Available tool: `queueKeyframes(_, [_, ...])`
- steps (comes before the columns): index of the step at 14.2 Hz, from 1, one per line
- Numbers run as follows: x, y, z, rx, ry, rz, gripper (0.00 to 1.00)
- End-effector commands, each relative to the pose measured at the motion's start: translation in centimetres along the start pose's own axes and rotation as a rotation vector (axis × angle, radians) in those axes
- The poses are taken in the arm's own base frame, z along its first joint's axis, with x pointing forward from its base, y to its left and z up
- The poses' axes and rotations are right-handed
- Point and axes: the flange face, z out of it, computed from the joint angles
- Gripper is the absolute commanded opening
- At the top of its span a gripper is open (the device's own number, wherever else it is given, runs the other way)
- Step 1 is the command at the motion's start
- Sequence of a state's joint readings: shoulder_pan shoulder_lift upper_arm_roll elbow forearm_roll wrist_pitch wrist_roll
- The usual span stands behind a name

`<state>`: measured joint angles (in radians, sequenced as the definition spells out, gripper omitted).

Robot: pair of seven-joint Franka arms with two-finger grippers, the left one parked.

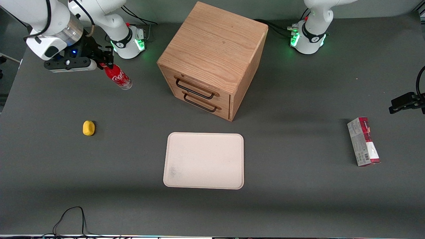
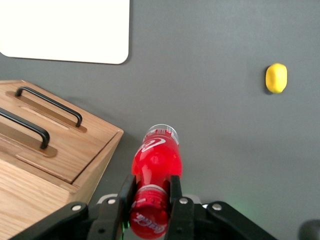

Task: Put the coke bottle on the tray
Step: 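Lift the bottle with the right gripper and carry it toward the tray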

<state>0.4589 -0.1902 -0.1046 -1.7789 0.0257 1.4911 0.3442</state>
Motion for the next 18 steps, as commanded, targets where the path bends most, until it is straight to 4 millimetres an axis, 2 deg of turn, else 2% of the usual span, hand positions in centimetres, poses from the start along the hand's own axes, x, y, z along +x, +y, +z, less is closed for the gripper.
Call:
queueKeyframes(1, [4.5,-2.6,-1.0,-0.013,0.005,-0.002,0.0])
queueKeyframes(5, [10.7,-7.0,-1.0,-0.029,0.0,-0.02,0.0])
queueKeyframes(6, [11.7,-8.4,-0.9,-0.026,-0.004,-0.036,0.0])
queueKeyframes(7, [12.4,-10.0,-0.9,-0.005,0.001,-0.054,0.0])
queueKeyframes(9, [13.4,-11.7,-0.2,0.009,0.008,-0.068,0.0])
queueKeyframes(10, [13.3,-12.6,0.2,0.016,0.005,-0.085,0.0])
queueKeyframes(11, [13.4,-12.7,0.3,0.018,0.009,-0.087,0.0])
queueKeyframes(13, [13.9,-12.7,1.7,0.011,-0.009,-0.095,0.0])
queueKeyframes(16, [15.7,-13.2,7.2,0.01,0.01,-0.084,0.0])
queueKeyframes(18, [16.7,-13.2,10.0,0.02,0.036,-0.075,0.0])
